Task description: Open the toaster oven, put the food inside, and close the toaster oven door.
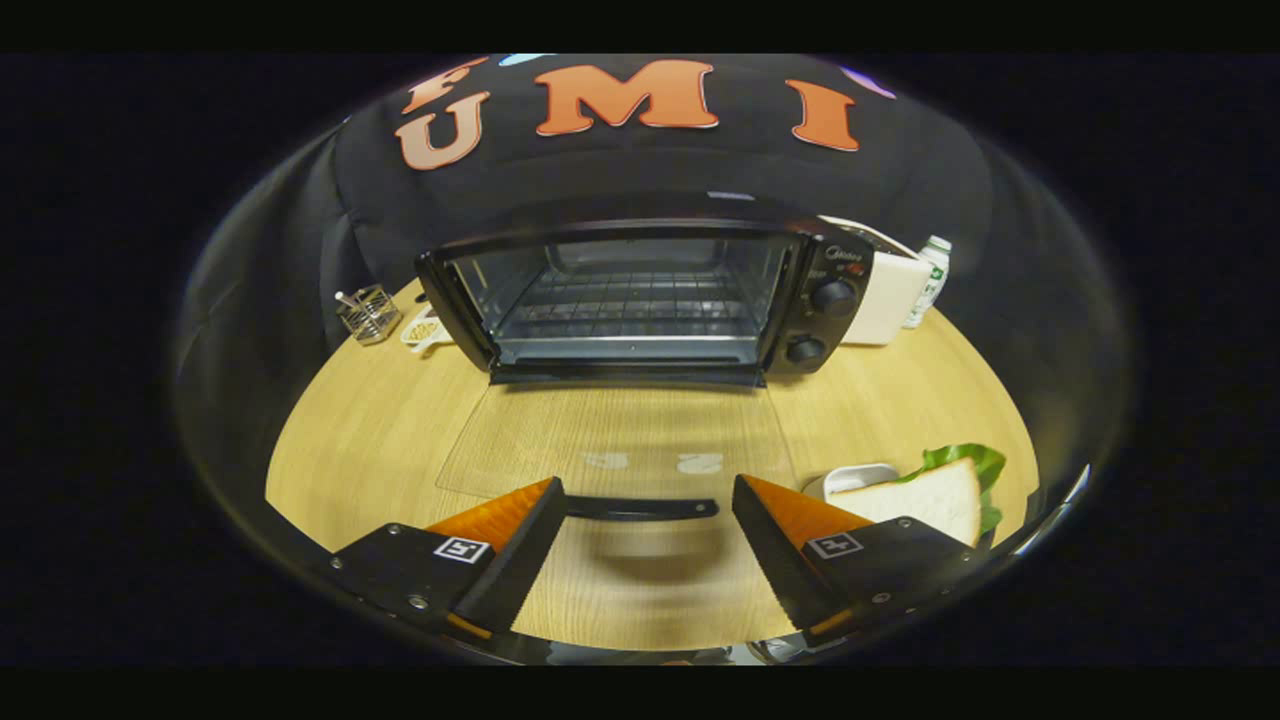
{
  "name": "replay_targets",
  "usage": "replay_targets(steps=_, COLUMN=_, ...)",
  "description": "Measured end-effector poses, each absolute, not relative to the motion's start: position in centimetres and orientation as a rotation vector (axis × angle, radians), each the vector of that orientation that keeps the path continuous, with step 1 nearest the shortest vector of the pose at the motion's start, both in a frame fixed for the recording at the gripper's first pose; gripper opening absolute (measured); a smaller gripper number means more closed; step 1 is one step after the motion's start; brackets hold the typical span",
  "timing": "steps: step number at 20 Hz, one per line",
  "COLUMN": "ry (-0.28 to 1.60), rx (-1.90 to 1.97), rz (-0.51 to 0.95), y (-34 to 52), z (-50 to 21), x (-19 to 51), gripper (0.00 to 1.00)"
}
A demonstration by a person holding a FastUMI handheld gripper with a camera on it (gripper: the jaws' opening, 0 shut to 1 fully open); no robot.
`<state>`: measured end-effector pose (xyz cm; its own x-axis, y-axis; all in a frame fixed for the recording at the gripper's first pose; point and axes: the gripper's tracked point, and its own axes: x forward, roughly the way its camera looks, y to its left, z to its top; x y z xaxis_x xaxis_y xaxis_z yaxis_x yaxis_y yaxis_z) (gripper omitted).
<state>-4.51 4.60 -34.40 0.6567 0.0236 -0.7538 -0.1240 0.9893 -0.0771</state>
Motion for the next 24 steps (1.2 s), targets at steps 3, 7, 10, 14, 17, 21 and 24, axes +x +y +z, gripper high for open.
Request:
replay_targets(steps=3, ry=0.839, rx=-0.076, rz=0.126, y=3.3, z=-31.6, x=-3.9, gripper=0.99)
replay_targets(steps=7, ry=0.801, rx=-0.018, rz=0.118, y=-1.3, z=-27.9, x=-2.5, gripper=0.99)
replay_targets(steps=10, ry=0.772, rx=0.037, rz=0.062, y=-5.7, z=-26.0, x=-1.5, gripper=0.99)
replay_targets(steps=14, ry=0.788, rx=0.044, rz=-0.009, y=-11.7, z=-26.4, x=-1.5, gripper=1.00)
replay_targets(steps=17, ry=0.850, rx=0.085, rz=-0.027, y=-14.2, z=-28.1, x=-2.7, gripper=0.99)
replay_targets(steps=21, ry=0.999, rx=0.113, rz=0.009, y=-15.9, z=-31.3, x=-5.3, gripper=1.00)
replay_targets(steps=24, ry=1.091, rx=0.132, rz=0.053, y=-15.9, z=-32.9, x=-6.6, gripper=1.00)
